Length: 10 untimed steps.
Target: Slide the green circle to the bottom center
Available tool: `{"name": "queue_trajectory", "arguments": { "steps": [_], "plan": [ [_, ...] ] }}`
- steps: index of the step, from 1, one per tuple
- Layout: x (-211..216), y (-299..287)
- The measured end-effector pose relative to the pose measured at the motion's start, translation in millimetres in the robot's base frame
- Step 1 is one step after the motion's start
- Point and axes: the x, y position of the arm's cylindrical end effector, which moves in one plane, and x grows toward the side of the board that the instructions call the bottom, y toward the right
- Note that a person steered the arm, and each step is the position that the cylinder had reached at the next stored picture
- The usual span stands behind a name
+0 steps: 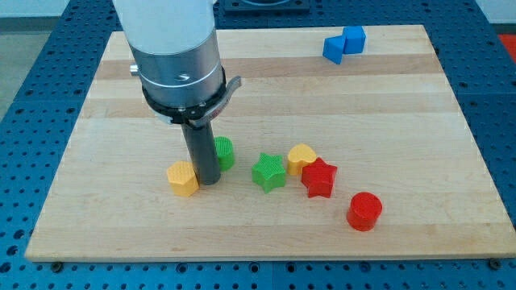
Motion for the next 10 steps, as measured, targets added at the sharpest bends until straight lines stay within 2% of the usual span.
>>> {"name": "queue_trajectory", "arguments": {
  "steps": [2,3,5,6,7,10],
  "plan": [
    [-3.9,-36.0],
    [-23.7,-35.1],
    [-47.9,18.6],
    [-55.3,21.2],
    [-95.0,42.4],
    [-93.5,48.2]
  ]
}}
